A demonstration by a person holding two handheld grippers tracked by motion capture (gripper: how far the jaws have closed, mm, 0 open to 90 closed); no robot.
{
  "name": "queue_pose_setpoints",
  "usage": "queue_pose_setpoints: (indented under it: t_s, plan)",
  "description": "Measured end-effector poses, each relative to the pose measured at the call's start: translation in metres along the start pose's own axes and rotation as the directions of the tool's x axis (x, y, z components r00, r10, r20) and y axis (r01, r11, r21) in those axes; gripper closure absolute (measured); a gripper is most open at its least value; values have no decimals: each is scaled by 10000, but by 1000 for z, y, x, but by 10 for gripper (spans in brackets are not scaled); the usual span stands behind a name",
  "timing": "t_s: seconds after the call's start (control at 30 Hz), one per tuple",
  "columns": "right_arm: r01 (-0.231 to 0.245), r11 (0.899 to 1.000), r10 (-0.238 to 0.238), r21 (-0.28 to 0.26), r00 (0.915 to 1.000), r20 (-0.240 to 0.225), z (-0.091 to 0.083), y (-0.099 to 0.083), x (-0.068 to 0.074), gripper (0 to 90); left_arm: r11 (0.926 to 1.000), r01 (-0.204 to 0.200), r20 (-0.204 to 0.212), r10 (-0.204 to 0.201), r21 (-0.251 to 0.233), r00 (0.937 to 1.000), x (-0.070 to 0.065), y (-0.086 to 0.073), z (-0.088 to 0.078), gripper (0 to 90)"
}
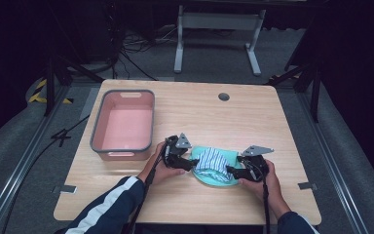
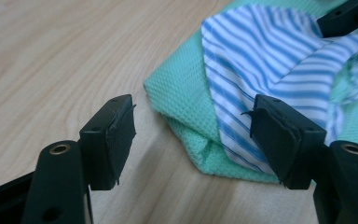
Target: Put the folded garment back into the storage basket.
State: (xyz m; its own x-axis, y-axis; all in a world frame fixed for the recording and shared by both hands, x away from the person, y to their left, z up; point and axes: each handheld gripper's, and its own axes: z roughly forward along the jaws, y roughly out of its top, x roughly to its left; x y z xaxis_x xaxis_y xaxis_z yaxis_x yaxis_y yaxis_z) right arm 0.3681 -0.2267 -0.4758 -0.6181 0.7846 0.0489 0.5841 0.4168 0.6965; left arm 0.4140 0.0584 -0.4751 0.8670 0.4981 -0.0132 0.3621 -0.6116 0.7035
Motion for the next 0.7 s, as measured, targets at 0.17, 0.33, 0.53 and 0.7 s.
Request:
queue_pose_setpoints:
  t_s: [0.17, 0.33, 0.53, 0.7]
  plan:
    - [-104, 9999, 105, -122, 9999, 77, 1, -3, -2, 312, 9996, 276, 241, -276, 8, 9993, 1, -3, 6, 252]
    - [-88, 9998, 91, -155, 9998, 181, 0, -4, 0, 325, 9998, 184, 144, -185, 51, 9997, -1, -3, 7, 227]
    - [118, 9998, -119, -135, 9999, -71, -1, -3, 3, 457, 9999, -41, 409, 36, 136, 9992, -6, -2, 5, 287]
    - [162, 9998, -167, -127, 9992, -370, -2, -3, 6, 590, 9996, -268, 990, 259, 82, 9948, -9, -2, 3, 535]
